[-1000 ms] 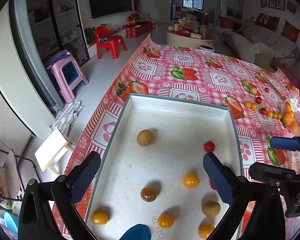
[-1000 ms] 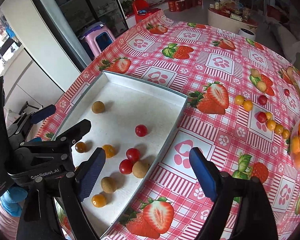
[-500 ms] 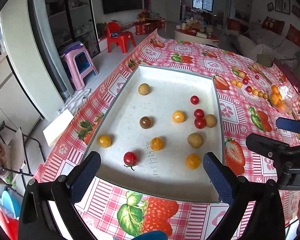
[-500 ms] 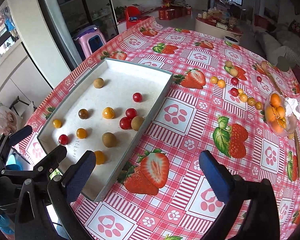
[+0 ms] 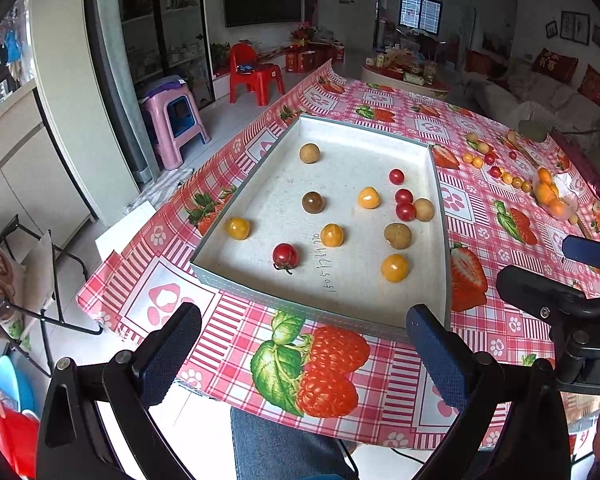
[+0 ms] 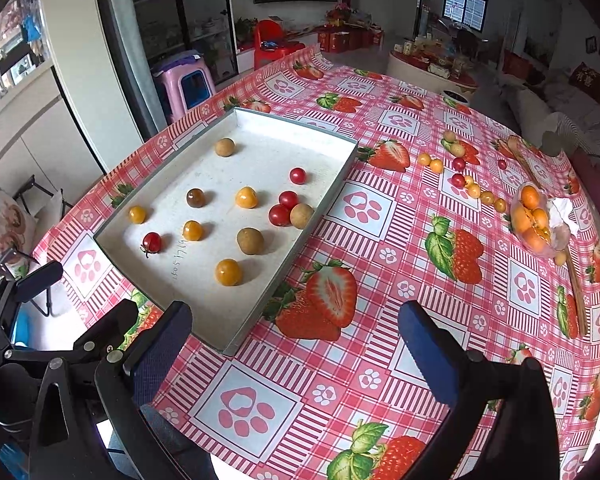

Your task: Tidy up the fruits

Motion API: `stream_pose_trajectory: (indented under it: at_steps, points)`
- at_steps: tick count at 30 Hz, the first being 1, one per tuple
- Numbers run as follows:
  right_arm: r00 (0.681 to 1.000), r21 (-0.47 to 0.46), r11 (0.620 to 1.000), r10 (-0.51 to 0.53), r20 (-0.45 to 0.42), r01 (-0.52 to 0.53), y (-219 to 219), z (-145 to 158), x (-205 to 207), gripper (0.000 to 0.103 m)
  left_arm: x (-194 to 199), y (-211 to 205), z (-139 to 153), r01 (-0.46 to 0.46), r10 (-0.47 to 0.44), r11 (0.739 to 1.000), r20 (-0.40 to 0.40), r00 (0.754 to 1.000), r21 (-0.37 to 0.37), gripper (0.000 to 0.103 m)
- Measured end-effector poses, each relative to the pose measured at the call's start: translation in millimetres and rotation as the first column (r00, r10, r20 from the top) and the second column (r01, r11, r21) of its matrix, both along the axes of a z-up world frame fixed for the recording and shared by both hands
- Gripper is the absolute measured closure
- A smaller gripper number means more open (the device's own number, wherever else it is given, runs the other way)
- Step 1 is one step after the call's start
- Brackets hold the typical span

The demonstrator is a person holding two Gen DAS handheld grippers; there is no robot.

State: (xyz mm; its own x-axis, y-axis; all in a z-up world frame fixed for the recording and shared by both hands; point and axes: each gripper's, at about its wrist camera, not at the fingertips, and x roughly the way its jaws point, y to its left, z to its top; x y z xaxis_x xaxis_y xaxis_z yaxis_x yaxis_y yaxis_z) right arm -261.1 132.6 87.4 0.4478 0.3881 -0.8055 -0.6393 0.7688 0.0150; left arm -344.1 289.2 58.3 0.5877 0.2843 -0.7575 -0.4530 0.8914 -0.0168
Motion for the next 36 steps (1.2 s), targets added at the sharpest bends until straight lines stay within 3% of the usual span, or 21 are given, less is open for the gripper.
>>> stream_pose_trajectory:
  at_steps: [36]
  points:
    - [1.0,0.021,1.0,0.017,0.023,-0.018,-20,1,-59,0.0,-47,-31,8,0.032,-0.034,0.998,0.027,0.999,0.061,0.0]
